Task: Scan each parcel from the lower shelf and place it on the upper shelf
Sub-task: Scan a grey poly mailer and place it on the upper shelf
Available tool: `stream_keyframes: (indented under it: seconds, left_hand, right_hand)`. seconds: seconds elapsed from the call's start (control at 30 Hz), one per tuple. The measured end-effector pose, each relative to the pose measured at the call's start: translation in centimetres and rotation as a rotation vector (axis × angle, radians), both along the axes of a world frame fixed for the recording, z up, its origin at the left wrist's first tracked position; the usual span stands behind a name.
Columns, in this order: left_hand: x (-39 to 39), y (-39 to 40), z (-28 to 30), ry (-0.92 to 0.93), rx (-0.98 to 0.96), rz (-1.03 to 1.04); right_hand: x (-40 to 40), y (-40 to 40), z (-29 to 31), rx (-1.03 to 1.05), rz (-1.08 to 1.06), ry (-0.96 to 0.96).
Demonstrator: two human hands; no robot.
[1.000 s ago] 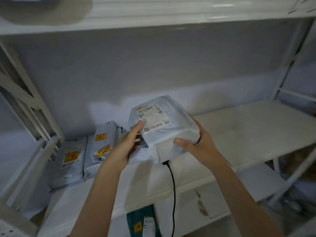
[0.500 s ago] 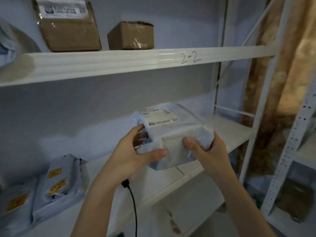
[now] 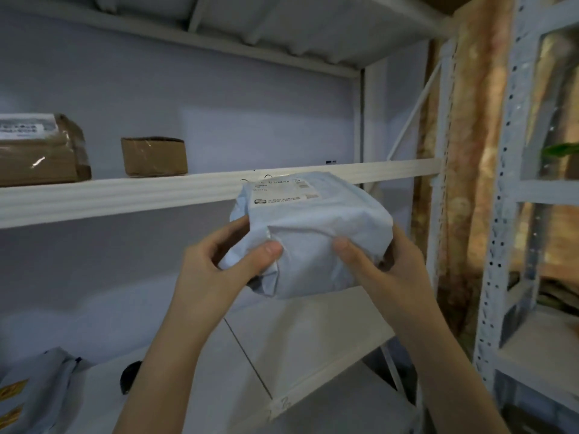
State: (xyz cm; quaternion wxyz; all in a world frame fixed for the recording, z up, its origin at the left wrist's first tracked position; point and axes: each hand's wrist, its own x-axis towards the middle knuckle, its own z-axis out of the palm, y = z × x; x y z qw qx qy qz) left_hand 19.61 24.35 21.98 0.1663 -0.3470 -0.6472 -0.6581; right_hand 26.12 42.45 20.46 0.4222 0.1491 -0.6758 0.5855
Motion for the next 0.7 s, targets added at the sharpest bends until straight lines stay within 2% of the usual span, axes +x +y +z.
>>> stream_keyframes:
  seconds: [0.2,0.43,0.7]
  left_hand:
    - [-0.5,2.6,4.1,0.125,0.035,0.077]
    - [-3.8,2.4,8.8,0.260,-0.033,0.213]
    - [-10.9,2.8,11.4,0.233,-0.112,0.306]
  right_hand:
    - [-2.2,2.5,3.9,0.024,0.041,0.087]
    - [-7.8,2.5,8.2,-0.004,0.132,0.158]
    - [-15.5,2.6,11.1,0.020,0.091,0.132]
